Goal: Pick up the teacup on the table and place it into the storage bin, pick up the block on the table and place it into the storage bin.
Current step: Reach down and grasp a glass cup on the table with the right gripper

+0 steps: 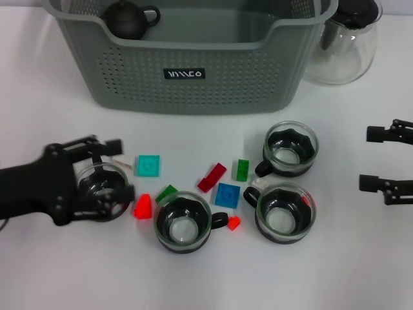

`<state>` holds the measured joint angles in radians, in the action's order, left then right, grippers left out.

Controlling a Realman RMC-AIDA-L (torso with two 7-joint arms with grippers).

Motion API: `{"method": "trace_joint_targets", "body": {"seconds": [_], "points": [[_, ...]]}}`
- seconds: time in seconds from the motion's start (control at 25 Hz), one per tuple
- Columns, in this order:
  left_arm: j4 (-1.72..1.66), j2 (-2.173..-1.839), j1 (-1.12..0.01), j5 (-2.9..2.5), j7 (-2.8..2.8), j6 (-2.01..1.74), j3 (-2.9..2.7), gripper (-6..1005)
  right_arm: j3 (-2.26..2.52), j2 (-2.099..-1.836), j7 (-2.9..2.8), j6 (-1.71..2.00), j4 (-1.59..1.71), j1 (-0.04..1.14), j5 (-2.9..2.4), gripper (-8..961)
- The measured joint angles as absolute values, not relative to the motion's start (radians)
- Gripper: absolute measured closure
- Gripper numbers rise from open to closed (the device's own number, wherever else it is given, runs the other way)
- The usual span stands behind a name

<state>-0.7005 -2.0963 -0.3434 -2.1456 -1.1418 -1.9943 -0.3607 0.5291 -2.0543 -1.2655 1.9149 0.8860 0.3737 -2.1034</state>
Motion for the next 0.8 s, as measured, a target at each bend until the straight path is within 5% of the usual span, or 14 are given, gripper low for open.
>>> {"method": "trace_joint_targets", "body": {"seconds": [0.2, 0.64, 0.8], "points": [[-0.697, -2.098, -0.324, -2.148, -1.144, -1.987, -0.269, 146, 0.588, -2.102, -1.462, 1.979, 1.178, 0.404, -2.229, 70], [-0.675, -2.104, -0.305, -2.151, -1.144, -1.949, -0.269, 146, 0.888, -2.095, -1.794, 1.982, 1.455, 0.522, -2.327, 94], [-0.668, -2.106, -0.301, -2.151, -1.142, -1.931, -0.267, 147, 0.972, -2.096, -1.877, 1.984, 1.506, 0.571, -2.413, 189]]}}
